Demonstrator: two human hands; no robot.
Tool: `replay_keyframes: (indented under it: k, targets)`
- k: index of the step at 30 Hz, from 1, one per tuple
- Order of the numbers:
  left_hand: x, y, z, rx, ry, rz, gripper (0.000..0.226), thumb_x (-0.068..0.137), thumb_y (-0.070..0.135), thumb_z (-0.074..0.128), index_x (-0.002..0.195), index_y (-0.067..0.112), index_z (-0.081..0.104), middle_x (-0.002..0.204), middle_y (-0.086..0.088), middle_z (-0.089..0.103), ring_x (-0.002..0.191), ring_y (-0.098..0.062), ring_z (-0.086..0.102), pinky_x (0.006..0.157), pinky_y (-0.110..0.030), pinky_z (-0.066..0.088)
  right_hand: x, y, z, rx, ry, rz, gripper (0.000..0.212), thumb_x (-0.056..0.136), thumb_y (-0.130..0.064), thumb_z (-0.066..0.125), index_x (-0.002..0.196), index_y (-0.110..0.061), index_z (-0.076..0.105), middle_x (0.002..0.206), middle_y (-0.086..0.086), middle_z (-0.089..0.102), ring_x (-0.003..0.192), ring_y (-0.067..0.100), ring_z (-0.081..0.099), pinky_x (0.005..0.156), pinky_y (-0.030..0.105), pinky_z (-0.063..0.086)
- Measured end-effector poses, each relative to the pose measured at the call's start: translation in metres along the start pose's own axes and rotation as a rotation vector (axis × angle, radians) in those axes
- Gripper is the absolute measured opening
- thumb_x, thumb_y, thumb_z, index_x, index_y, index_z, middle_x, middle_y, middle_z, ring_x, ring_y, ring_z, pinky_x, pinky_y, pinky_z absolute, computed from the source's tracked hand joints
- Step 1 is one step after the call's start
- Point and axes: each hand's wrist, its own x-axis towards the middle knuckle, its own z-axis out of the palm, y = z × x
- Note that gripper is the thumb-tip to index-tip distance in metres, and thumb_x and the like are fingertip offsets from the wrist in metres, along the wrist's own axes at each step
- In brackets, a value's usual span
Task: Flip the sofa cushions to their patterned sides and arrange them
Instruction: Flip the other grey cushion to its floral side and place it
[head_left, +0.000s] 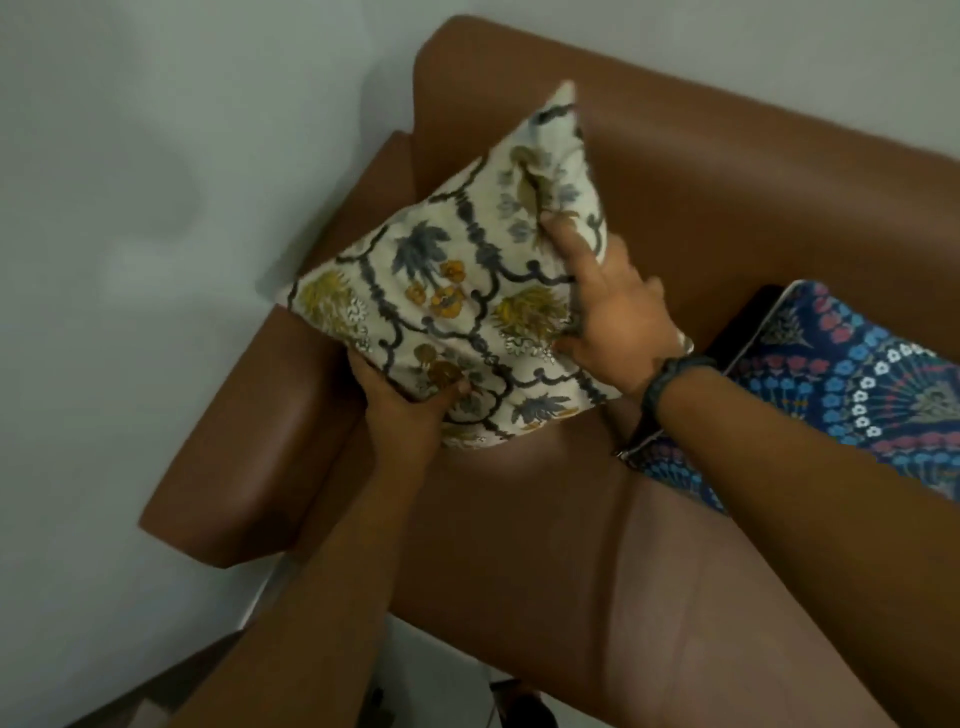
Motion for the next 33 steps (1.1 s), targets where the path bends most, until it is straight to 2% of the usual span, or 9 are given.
replay_keyframes:
  k: [6,10,13,16,20,24,27,30,33]
  targets:
    - [0.007,-0.012,0.001,-0.12,-0.081,-0.151,0.142,0.071,0.025,0.096,0.166,0.038,-0.009,0.153,0.025,0.028,0.137,0.004,0.036,0.109,-0.024,0.04,0.042,-0.032,0.0,-0.137,-0.122,-0.072,0.129,0.076,0.006,0.078,0.156,-0.057,-0.001,0.142,0.017,0.041,0.115,0.047,0.055,0.099,0.066,0.04]
    - [0.022,-0.027,0.003,-0.122,-0.226,-0.199,0.144,0.074,0.02,0.095,0.164,0.039,-0.015,0.167,0.015,0.022,0.152,-0.014,0.032,0.119,-0.044,0.04,0.052,-0.018,0.021,-0.159,-0.145,-0.046,0.13,0.082,0.014,0.071,0.159,-0.056,-0.007,0.162,0.019,0.025,0.139,0.05,0.042,0.106,0.062,0.042]
    - [0.029,-0.032,0.005,-0.106,-0.299,-0.25,0.146,0.076,0.022,0.093,0.162,0.038,-0.022,0.174,0.006,0.014,0.156,-0.019,0.026,0.12,-0.044,0.037,0.049,-0.005,0.033,-0.114,-0.155,0.007,0.131,0.082,0.022,0.066,0.162,-0.052,-0.007,0.175,0.016,-0.002,0.157,0.047,0.015,0.099,0.051,0.053]
    - [0.03,-0.029,0.004,-0.056,-0.285,-0.274,0.146,0.076,0.031,0.093,0.161,0.042,-0.025,0.175,0.003,0.008,0.157,-0.022,0.023,0.121,-0.049,0.036,0.042,-0.002,0.04,-0.076,-0.064,0.025,0.129,0.081,0.024,0.064,0.163,-0.05,-0.003,0.175,0.014,-0.008,0.16,0.044,0.007,0.097,0.049,0.054]
    - [0.012,-0.01,0.016,0.034,-0.11,-0.352,0.139,0.076,0.051,0.088,0.164,0.037,-0.018,0.174,-0.006,0.007,0.157,-0.031,0.023,0.121,-0.052,0.034,0.019,0.009,0.043,0.052,0.068,0.089,0.125,0.081,0.005,0.079,0.162,-0.047,0.0,0.176,0.014,-0.001,0.159,0.043,0.014,0.116,0.061,0.041]
    - [-0.047,0.021,0.051,0.41,0.125,-0.085,0.1,0.082,0.058,0.076,0.16,0.013,0.032,0.157,-0.027,0.03,0.137,-0.047,0.04,0.104,-0.059,0.045,-0.049,0.057,0.037,0.324,0.152,0.22,0.105,0.089,-0.044,0.079,0.164,-0.041,0.005,0.174,0.004,0.007,0.154,0.028,0.024,0.113,0.042,0.041]
    - [-0.093,0.039,0.094,0.414,-0.105,0.156,0.081,0.083,0.037,0.082,0.152,0.013,0.045,0.148,-0.024,0.042,0.13,-0.037,0.046,0.1,-0.045,0.046,-0.117,0.108,0.025,0.417,0.305,0.437,0.091,0.094,-0.05,0.072,0.163,-0.03,0.017,0.165,0.003,0.022,0.148,0.024,0.031,0.115,0.033,0.038]
    - [-0.124,0.064,0.144,0.293,-0.452,0.272,0.088,0.083,0.024,0.086,0.157,0.016,0.038,0.153,-0.016,0.041,0.13,-0.009,0.042,0.103,-0.016,0.039,-0.175,0.167,-0.001,0.427,0.459,0.704,0.083,0.093,-0.041,0.076,0.157,-0.013,0.03,0.154,0.013,0.036,0.136,0.03,0.044,0.112,0.045,0.046]
    - [-0.135,0.086,0.193,0.252,-0.689,0.299,0.099,0.086,0.024,0.084,0.164,0.026,0.023,0.163,-0.007,0.03,0.148,-0.024,0.039,0.114,-0.043,0.045,-0.212,0.227,-0.027,0.457,0.612,0.92,0.087,0.084,-0.035,0.087,0.147,-0.001,0.038,0.144,0.023,0.041,0.132,0.043,0.046,0.111,0.054,0.043]
